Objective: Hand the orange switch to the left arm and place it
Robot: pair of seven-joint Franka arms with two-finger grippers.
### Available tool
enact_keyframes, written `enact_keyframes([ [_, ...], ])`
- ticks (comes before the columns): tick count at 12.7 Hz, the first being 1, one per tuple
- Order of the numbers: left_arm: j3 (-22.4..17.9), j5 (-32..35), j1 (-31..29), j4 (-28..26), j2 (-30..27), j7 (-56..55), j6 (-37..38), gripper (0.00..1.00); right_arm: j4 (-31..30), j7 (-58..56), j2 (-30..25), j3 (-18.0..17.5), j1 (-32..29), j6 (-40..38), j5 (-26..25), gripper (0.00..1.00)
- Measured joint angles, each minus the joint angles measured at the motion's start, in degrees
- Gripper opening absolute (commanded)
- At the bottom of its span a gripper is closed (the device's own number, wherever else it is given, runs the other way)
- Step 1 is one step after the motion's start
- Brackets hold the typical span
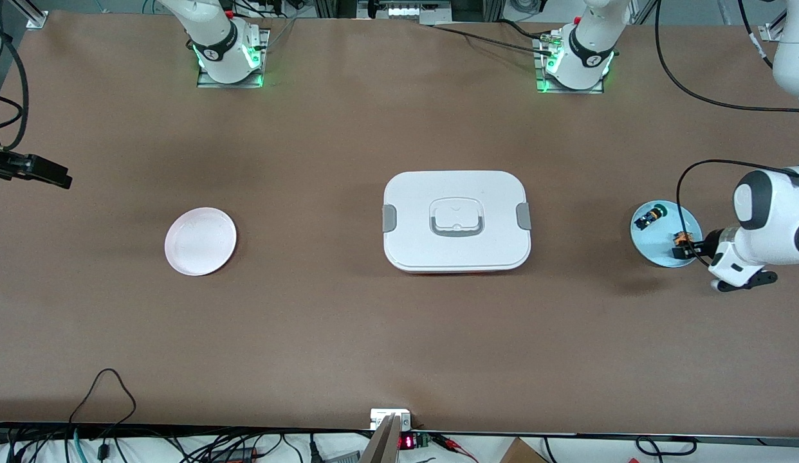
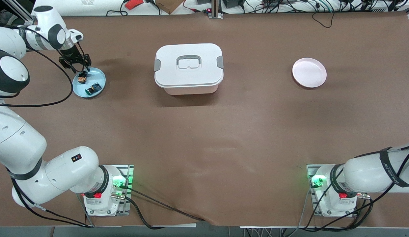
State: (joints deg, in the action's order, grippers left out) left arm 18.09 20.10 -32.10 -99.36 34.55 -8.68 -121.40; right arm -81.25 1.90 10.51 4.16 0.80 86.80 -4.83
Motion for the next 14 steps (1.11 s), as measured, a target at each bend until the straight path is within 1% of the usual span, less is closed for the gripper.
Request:
enact_keyframes([
  [1,0.3,-0.8,1.0,0.3,-2.3,0.0,1.1,1.00,-0.5,-0.3,-0.4,0.0,0.3,0.7,0.0,1.00],
  [2,0.6,-3.1,2.4,0.6,-5.3,0.1,3.3,1.00,-2.1,-0.5,-1.2,0.0,0.5,2.7,0.0,1.00],
  [4,0.8,-9.0,5.6,0.8,-12.0,2.4,7.5,1.00,-7.1,-0.6,-4.0,0.1,0.5,7.5,0.3,1.00],
  [5,0.2,-10.4,8.4,0.9,-15.7,3.8,9.2,1.00,-9.3,-0.8,-5.6,0.1,0.5,8.5,0.9,1.00],
  [6,-1.4,-11.4,12.4,1.0,-19.4,4.2,11.7,1.00,-10.7,-1.5,-6.8,0.1,0.5,8.7,1.5,1.00],
  [7,-3.3,-12.8,16.8,1.1,-23.3,4.4,14.5,1.00,-11.4,-2.8,-7.7,0.2,0.6,8.5,1.9,1.00],
  [8,-4.3,-14.5,20.0,1.1,-27.1,4.4,17.4,1.00,-11.6,-3.5,-8.2,0.2,0.6,8.1,2.0,1.00],
  [9,-4.8,-16.6,21.8,1.0,-30.6,4.4,19.9,1.00,-11.6,-4.0,-8.5,0.2,0.6,7.9,2.0,1.00],
  [11,-5.1,-21.1,22.8,0.6,-35.5,4.5,23.1,1.00,-11.6,-4.2,-8.6,0.3,0.6,7.8,2.0,1.00],
  [12,-5.3,-22.2,22.8,0.3,-36.9,4.6,23.6,1.00,-11.6,-4.2,-8.6,0.3,0.6,7.8,2.0,1.00],
  [14,-5.9,-22.8,22.9,-0.1,-37.8,4.9,24.6,1.00,-11.3,-4.2,-8.7,0.3,0.6,7.8,2.2,1.00],
])
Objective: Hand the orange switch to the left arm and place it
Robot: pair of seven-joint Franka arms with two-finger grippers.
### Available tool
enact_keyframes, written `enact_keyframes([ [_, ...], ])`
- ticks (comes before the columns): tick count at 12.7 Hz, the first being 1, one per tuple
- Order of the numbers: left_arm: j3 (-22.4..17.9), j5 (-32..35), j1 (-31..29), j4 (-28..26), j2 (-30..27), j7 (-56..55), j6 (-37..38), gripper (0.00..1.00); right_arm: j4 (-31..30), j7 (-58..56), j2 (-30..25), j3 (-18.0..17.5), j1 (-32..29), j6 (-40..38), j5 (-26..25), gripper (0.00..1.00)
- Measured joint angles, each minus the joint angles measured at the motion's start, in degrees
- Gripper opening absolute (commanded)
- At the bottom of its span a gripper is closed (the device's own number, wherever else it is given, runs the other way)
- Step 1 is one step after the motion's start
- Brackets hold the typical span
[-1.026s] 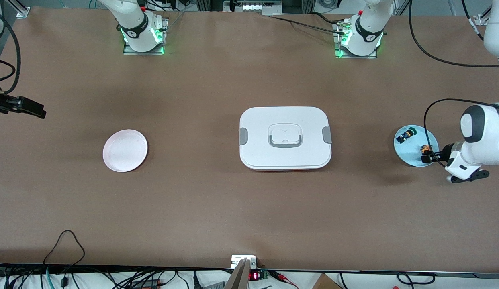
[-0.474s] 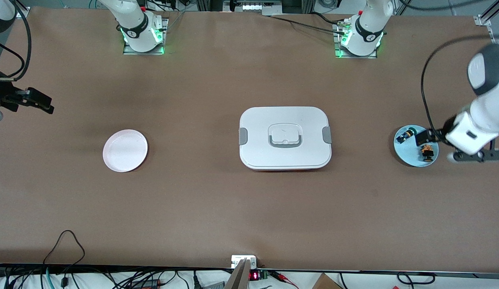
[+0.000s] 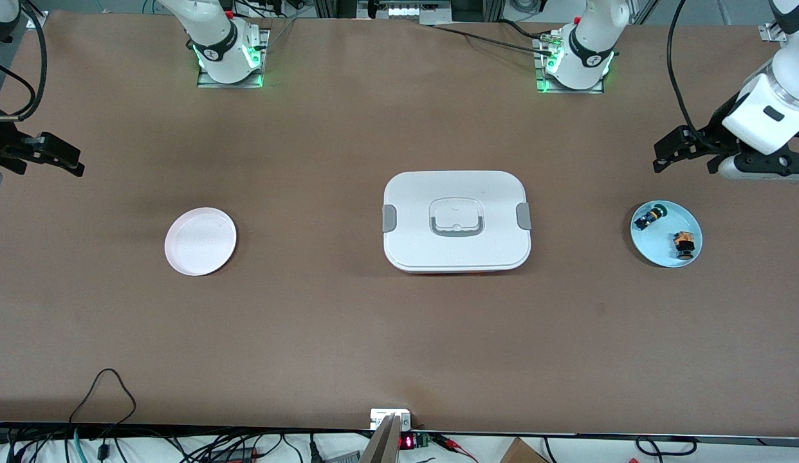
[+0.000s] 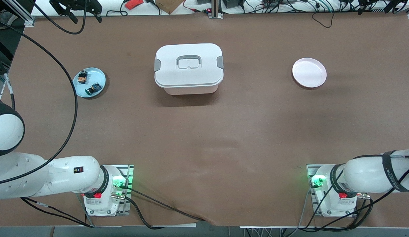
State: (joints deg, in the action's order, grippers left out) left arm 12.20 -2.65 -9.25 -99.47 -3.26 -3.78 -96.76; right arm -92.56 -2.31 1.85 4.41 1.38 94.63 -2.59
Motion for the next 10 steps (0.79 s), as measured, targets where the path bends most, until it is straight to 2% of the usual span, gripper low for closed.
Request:
enact_keyframes([
  [10,-2.7,0.0,0.0,1.5,0.9,0.7,3.4,1.00,1.7,0.0,0.0,0.0,1.1,-0.7,0.3,1.00],
])
